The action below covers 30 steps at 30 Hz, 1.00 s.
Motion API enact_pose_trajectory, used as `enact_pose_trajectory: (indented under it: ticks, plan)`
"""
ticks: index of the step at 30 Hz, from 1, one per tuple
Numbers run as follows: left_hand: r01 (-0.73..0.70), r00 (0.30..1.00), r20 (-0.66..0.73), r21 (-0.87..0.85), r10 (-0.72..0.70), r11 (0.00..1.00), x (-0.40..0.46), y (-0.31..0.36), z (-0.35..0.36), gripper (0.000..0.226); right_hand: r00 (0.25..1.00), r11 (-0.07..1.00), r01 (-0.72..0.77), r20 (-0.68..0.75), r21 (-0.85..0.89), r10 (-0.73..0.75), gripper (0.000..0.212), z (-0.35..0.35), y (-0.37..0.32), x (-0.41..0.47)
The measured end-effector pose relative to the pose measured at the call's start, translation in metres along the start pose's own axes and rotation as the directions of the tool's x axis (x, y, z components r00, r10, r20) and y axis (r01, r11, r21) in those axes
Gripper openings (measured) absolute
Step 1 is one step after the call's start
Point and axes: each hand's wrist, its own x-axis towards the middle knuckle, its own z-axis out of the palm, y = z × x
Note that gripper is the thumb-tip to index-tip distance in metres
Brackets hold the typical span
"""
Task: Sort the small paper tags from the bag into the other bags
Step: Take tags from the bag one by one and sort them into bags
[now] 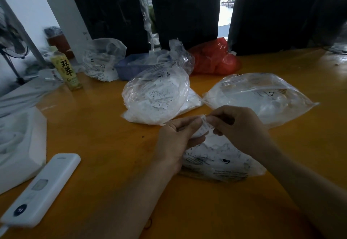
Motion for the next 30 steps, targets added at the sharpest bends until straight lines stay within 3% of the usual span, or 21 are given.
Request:
enact_pose_trajectory:
  ticks: [3, 6, 10, 12, 15, 18, 20, 23, 25, 28, 30]
  plan:
    - [-0.001, 1.000, -0.003, -0.018, 0.001, 1.000, 0.000, 0.000, -0.001, 0.025, 0.999, 0.999, 0.024, 0.038, -0.027, -0.023, 0.019, 0.002, -0.003, -0.003]
    - [-0.014, 1.000, -0.004, -0.023, 0.014, 1.000, 0.000, 0.002, 0.000, 0.031, 1.000, 0.999, 0.015, 0.001, -0.035, -0.015, 0.020, 0.000, -0.003, -0.001]
    - [-0.209, 0.977, 0.011, 0.265, 0.214, 0.941, 0.000, 0.005, 0.000, 0.028, 0.991, 0.997, -0.033, -0.127, 0.065, 0.041, 0.017, -0.012, 0.003, 0.007]
    - [-0.307, 0.941, -0.005, 0.417, 0.339, 0.856, 0.004, 0.016, -0.005, 0.035, 0.980, 0.996, -0.063, -0.186, 0.062, 0.074, 0.010, -0.020, 0.014, 0.013]
    - [-0.381, 0.815, -0.060, 0.693, 0.576, 0.612, 0.026, 0.046, -0.026, 0.038, 0.927, 0.959, -0.161, -0.369, -0.233, 0.066, 0.016, -0.039, 0.045, 0.026]
    - [-0.242, 0.705, -0.077, 0.908, 0.705, 0.341, 0.060, 0.076, -0.049, 0.031, 0.947, 0.788, -0.279, -0.294, -0.549, 0.130, 0.027, -0.055, 0.077, 0.033]
    - [-0.137, 0.744, -0.050, 0.965, 0.667, 0.225, 0.082, 0.083, -0.058, 0.028, 0.954, 0.660, -0.290, -0.157, -0.693, 0.255, 0.038, -0.055, 0.088, 0.033]
    - [-0.006, 0.888, 0.017, 1.000, 0.459, -0.026, 0.105, 0.079, -0.058, 0.032, 0.935, 0.639, -0.300, -0.084, -0.708, 0.346, 0.044, -0.049, 0.089, 0.030]
    - [0.018, 0.954, 0.022, 0.991, 0.300, -0.131, 0.111, 0.075, -0.052, 0.039, 0.941, 0.635, -0.298, -0.106, -0.712, 0.322, 0.035, -0.048, 0.088, 0.031]
    - [-0.023, 0.982, 0.054, 0.985, 0.179, -0.169, 0.116, 0.073, -0.044, 0.048, 0.949, 0.629, -0.306, -0.174, -0.715, 0.263, 0.023, -0.049, 0.087, 0.031]
    - [-0.078, 0.988, 0.094, 0.989, 0.124, -0.129, 0.116, 0.073, -0.039, 0.054, 0.944, 0.639, -0.327, -0.212, -0.696, 0.252, 0.022, -0.050, 0.087, 0.032]
